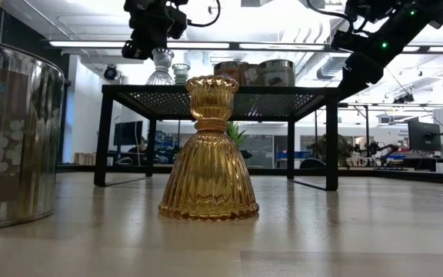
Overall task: Pick & Place candle stick holders
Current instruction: Put the transparent glass candle holder on the shelf, then put the pink glass candle holder on the shelf
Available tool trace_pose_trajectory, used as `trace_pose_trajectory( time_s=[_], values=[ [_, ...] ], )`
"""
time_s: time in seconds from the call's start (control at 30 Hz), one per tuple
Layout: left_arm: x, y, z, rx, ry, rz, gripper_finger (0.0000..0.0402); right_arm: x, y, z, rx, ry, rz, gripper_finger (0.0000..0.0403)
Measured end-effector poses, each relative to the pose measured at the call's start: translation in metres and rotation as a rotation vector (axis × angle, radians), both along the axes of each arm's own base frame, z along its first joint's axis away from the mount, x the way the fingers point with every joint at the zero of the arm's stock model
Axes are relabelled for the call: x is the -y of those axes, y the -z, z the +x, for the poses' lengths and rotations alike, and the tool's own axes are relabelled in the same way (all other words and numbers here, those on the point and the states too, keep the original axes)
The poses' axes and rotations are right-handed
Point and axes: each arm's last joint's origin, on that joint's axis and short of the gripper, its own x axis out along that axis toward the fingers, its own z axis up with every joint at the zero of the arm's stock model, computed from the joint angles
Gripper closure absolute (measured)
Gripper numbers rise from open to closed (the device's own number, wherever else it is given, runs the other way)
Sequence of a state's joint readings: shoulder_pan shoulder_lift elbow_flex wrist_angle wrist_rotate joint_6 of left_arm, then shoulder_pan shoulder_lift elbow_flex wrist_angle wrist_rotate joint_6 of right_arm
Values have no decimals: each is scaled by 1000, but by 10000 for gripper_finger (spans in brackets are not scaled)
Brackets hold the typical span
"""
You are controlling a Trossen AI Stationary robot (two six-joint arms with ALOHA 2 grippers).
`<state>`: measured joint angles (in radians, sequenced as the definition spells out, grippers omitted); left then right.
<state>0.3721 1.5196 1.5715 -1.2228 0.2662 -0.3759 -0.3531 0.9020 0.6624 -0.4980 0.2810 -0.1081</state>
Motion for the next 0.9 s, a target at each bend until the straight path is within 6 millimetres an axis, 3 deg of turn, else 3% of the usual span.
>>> trace_pose_trajectory(
  time_s=[0.3,0.63,0.9],
  values=[
    [0,0,0,-3,-4,10,334,0,0,0,0,-1,0,302],
    [0,-24,-1,68,-3,43,331,0,0,0,-1,-1,0,302],
    [0,-34,-2,95,-6,51,261,-1,1,-1,-20,-1,6,302]
  ],
)
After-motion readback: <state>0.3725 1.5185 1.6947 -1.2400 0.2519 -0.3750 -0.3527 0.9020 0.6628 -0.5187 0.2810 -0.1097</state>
